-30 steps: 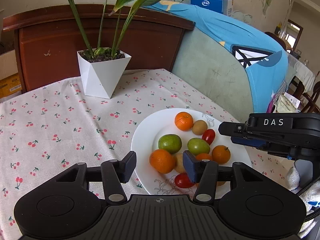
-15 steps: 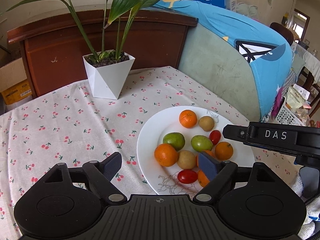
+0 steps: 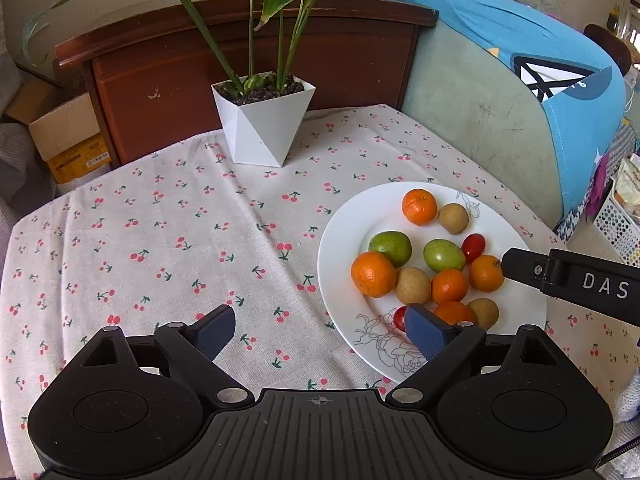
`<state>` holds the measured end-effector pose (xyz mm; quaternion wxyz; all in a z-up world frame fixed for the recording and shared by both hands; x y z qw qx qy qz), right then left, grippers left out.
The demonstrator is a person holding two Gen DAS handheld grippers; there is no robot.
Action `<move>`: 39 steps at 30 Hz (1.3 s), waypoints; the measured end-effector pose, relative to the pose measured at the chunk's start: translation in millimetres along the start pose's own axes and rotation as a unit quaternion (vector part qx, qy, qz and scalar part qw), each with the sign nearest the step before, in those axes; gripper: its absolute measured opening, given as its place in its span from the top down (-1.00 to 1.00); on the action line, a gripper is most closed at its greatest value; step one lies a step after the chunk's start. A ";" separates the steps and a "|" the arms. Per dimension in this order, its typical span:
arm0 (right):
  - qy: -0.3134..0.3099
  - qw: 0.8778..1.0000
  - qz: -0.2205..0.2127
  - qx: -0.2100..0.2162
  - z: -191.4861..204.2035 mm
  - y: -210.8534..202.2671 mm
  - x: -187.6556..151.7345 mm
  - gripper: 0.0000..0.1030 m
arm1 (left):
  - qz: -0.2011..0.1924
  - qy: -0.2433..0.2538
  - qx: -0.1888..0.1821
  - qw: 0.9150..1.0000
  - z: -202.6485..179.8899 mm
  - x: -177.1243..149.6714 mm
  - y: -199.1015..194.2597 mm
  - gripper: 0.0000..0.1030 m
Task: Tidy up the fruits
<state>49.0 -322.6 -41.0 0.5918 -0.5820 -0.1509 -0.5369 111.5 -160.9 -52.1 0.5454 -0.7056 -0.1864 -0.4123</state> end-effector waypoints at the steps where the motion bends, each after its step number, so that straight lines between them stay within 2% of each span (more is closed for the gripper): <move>1: 0.004 1.000 0.001 -0.006 -1.4 -1.5 -1.6 -0.30 | 0.002 0.001 0.004 1.000 0.3 0.0 -0.2 -0.83; 6: -0.003 0.999 0.020 -0.036 -6.0 -1.9 -11.6 -0.32 | 0.020 -0.002 0.020 1.000 4.2 -1.7 2.3 -0.83; 9: -0.005 0.999 0.028 -0.046 -7.8 -2.1 -14.4 -0.41 | 0.031 -0.011 0.026 0.999 8.0 -3.6 4.8 -0.83; 18: -0.025 0.997 0.040 -0.055 -2.7 -0.8 -19.6 -0.53 | 0.040 -0.015 0.029 0.999 9.2 -5.3 8.0 -0.83; 39: -0.043 0.995 0.058 -0.068 3.9 2.8 -32.0 -0.60 | 0.055 -0.011 0.058 0.997 11.5 -11.6 13.3 -0.84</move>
Point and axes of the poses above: each gripper's, at about its wrist camera, not at the fingertips, and y roughly the way its jaws point, z to its left, x to its top, the point moved 6 cm from there along y, roughly the way its jaws point, and after that the axes turned 13 degrees about -z, right-handed, at the moved point
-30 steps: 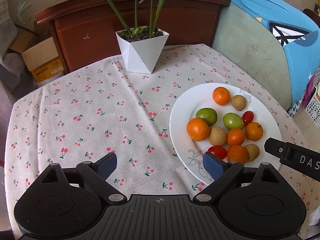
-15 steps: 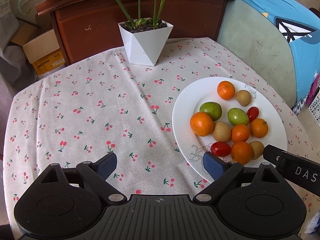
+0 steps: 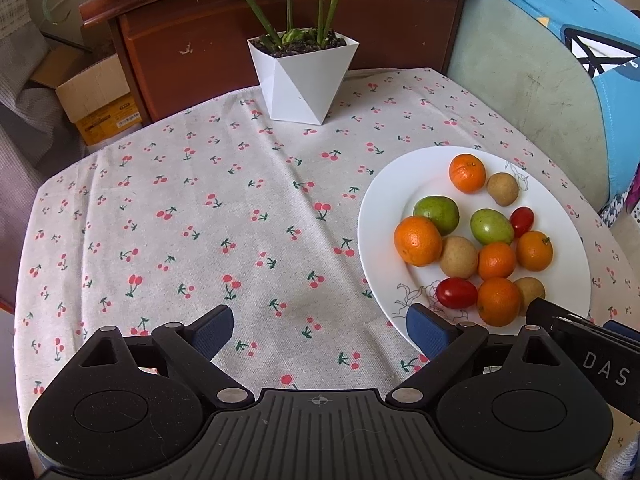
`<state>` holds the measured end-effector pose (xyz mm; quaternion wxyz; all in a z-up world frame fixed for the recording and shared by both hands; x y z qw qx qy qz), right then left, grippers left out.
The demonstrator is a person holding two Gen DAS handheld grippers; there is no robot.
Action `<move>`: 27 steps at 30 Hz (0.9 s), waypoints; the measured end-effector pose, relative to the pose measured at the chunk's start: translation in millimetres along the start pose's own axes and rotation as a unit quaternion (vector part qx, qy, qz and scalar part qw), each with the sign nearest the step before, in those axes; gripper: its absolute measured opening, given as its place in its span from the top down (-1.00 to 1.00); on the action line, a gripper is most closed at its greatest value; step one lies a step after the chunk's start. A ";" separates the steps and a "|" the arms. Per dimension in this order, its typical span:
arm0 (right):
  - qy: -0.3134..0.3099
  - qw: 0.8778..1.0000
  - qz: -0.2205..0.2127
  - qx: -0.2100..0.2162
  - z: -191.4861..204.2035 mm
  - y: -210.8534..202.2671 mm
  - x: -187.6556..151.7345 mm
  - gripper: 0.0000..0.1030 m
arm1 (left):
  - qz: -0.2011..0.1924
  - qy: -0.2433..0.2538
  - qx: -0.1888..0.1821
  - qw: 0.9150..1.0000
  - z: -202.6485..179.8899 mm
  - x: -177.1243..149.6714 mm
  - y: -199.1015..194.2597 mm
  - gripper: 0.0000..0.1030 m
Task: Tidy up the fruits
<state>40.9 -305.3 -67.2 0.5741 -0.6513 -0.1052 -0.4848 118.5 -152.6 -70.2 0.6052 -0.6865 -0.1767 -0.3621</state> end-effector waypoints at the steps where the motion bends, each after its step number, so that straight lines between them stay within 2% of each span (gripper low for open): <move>1: -0.001 1.000 0.000 0.000 0.3 0.0 0.0 -0.60 | -0.001 0.000 0.001 1.000 0.2 0.0 -0.1 -0.84; 27: -0.025 0.999 -0.019 -0.007 4.4 -2.1 3.9 -0.67 | -0.023 0.031 0.017 0.999 0.2 6.3 -6.6 -0.84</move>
Point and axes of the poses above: each gripper's, at about its wrist camera, not at the fingertips, and y roughly the way its jaws point, z to its left, x to its top, the point moved 6 cm from there along y, roughly the way its jaws point, and after that the axes turned 13 degrees about -z, right-handed, at the moved point
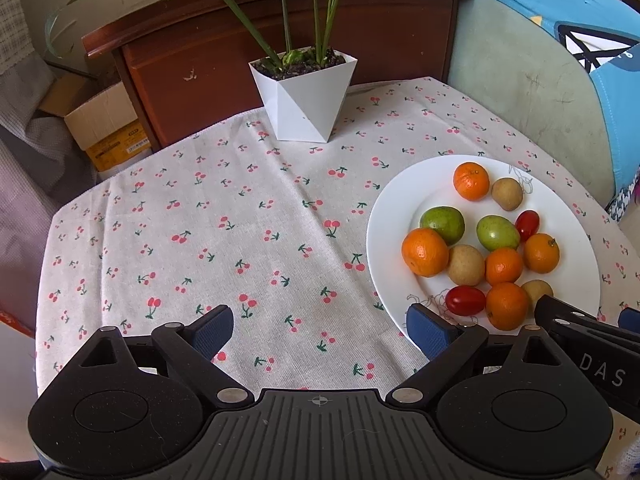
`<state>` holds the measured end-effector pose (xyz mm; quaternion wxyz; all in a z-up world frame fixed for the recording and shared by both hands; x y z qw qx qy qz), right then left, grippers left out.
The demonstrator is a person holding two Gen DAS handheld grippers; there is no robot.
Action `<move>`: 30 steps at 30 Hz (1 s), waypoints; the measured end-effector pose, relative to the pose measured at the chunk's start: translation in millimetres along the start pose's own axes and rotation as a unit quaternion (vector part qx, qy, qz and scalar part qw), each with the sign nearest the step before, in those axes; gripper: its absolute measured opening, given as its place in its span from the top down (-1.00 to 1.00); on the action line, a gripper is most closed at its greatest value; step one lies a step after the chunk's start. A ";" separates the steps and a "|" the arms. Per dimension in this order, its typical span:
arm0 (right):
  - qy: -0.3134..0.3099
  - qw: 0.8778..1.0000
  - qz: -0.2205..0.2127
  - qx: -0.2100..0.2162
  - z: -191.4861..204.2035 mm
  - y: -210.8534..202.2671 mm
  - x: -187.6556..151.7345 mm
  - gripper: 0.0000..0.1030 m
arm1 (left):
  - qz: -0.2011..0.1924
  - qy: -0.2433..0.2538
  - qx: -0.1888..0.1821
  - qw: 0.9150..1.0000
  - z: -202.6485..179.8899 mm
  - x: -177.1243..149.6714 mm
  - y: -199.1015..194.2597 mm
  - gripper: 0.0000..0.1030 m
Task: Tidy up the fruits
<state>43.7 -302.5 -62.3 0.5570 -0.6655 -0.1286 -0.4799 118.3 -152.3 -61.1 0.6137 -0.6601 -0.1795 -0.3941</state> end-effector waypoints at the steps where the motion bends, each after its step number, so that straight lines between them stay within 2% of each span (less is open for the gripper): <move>1: -0.001 1.000 -0.002 0.000 0.7 -0.7 0.6 -0.67 | -0.001 -0.001 0.000 1.000 0.5 0.3 -0.6 -0.84; 12: -0.027 0.999 -0.017 0.011 18.6 -13.1 -0.9 -0.67 | -0.007 -0.019 0.007 1.000 19.4 -6.4 -11.7 -0.83; 30: -0.021 0.999 0.002 0.050 55.9 -46.6 -53.9 -0.68 | 0.023 -0.037 0.041 0.998 71.5 -63.1 -40.7 -0.83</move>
Point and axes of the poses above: each gripper's, at about its wrist camera, not at the fingertips, and y roughly the way its jaws point, z to its left, x to its top, the point moved 6 cm from there along y, roughly the way its jaws point, and after that the axes turned 13 degrees about -z, right-handed, at the moved point
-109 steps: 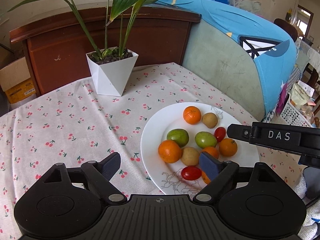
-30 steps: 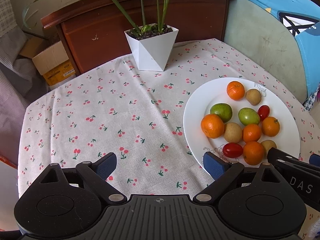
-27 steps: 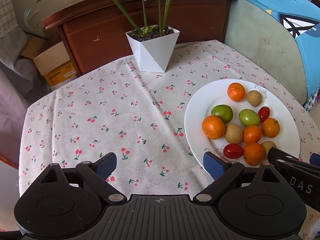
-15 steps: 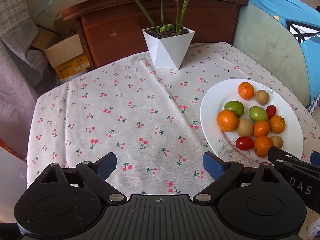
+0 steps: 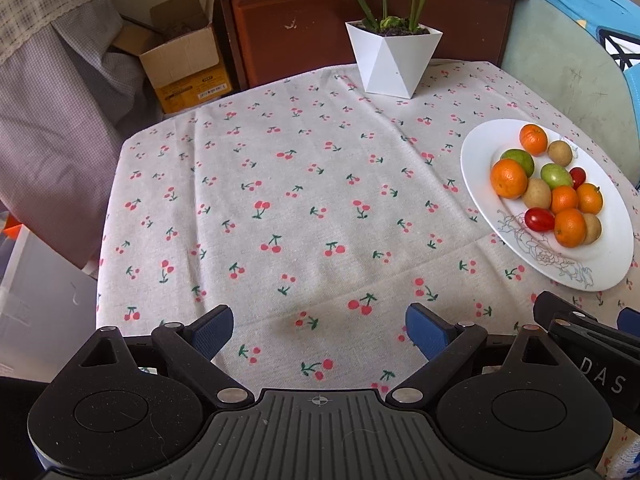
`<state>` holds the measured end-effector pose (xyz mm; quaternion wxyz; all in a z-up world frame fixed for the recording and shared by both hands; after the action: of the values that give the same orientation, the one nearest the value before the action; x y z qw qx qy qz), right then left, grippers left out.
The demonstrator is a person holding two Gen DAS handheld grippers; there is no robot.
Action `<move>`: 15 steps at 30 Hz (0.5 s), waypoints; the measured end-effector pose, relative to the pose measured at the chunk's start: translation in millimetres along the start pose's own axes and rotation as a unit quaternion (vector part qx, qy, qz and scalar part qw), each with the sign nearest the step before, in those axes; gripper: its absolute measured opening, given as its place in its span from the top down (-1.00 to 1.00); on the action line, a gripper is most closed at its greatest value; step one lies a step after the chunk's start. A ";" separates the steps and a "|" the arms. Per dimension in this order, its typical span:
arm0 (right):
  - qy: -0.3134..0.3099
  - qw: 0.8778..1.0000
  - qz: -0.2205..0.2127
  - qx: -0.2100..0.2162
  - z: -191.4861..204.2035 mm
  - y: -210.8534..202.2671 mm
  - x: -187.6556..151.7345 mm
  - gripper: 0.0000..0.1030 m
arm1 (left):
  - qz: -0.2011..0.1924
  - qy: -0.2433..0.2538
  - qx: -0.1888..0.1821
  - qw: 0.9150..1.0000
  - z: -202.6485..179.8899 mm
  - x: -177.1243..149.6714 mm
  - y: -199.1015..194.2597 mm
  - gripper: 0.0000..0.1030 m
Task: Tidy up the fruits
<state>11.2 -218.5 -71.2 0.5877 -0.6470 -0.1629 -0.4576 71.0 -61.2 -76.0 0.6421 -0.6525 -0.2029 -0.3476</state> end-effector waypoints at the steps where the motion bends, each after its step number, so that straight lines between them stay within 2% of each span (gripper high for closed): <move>1: -0.001 1.000 0.002 0.003 2.6 -1.2 -2.6 -0.68 | 0.001 -0.001 0.001 1.000 3.1 -2.9 -1.1 -0.83; 7: -0.020 0.999 0.000 0.025 23.5 -10.5 -16.3 -0.69 | 0.006 -0.004 0.010 1.000 24.8 -19.8 -5.5 -0.84; 15: -0.053 0.995 -0.013 0.078 52.1 -17.5 -32.7 -0.69 | 0.010 -0.030 0.035 0.999 62.4 -28.6 -4.2 -0.88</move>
<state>1.7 -155.9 -80.4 0.6210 -0.6206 -0.2373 -0.4158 60.8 5.4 -89.4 0.6619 -0.6416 -0.2273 -0.3141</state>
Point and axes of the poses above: each gripper's, at about its wrist camera, not at the fingertips, and y roughly the way its jaws point, z to its left, x to its top, the point moved 6 cm from there along y, roughly the way its jaws point, and after that the axes turned 13 degrees about -z, right-handed, at the moved point
